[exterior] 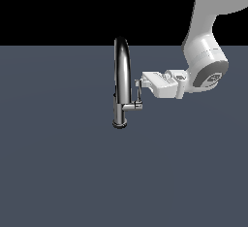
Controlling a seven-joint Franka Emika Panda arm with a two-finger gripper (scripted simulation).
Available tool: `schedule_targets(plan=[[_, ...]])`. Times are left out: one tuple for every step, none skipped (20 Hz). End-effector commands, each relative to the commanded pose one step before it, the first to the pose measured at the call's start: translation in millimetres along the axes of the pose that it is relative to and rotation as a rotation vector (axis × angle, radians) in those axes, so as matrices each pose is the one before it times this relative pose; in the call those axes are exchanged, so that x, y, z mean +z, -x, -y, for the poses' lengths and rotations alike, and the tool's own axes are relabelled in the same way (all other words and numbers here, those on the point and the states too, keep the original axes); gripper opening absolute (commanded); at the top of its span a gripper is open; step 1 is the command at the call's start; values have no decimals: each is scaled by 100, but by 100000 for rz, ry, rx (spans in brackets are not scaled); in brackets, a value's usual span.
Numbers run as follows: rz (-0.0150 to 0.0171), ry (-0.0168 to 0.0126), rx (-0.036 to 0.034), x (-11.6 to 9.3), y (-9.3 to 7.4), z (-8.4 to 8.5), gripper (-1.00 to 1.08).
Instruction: Turn on the faucet by rotating a designated handle.
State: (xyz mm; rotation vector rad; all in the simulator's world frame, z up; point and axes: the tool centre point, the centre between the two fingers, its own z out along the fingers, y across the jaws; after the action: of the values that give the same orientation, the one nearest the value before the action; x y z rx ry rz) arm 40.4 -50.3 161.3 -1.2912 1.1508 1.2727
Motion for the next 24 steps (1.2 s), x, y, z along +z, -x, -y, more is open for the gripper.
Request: schedule_targets(plan=[[2, -5, -6, 12, 38, -254, -100], [0, 0, 0, 12, 35, -259, -100], [0, 0, 0, 12, 35, -262, -100], [38, -30, 10, -11, 25, -266, -100], [0, 0, 0, 12, 36, -267, -100], [0, 0, 0, 12, 36, -270, -100], [37, -30, 10, -11, 26, -274, -100], [0, 0, 0, 12, 37, -275, -100], [0, 0, 0, 12, 37, -277, -100], [37, -31, 11, -11, 27, -282, -100], [0, 0, 0, 12, 37, -283, -100], [0, 0, 0, 12, 38, -285, -100], [36, -31, 11, -11, 28, -290, -100], [0, 0, 0, 12, 38, -291, -100], [0, 0, 0, 12, 39, -293, -100], [0, 0, 0, 12, 39, -296, -100], [50, -44, 18, -21, 24, -300, -100], [0, 0, 0, 11, 40, -301, -100], [0, 0, 0, 11, 40, -304, -100], [0, 0, 0, 11, 40, -306, -100], [0, 0, 0, 10, 40, -309, -100], [0, 0, 0, 0, 0, 0, -100], [-926, -1320, -341, -594, -143, 467, -100], [59, 75, 21, 33, -234, -368, -100]])
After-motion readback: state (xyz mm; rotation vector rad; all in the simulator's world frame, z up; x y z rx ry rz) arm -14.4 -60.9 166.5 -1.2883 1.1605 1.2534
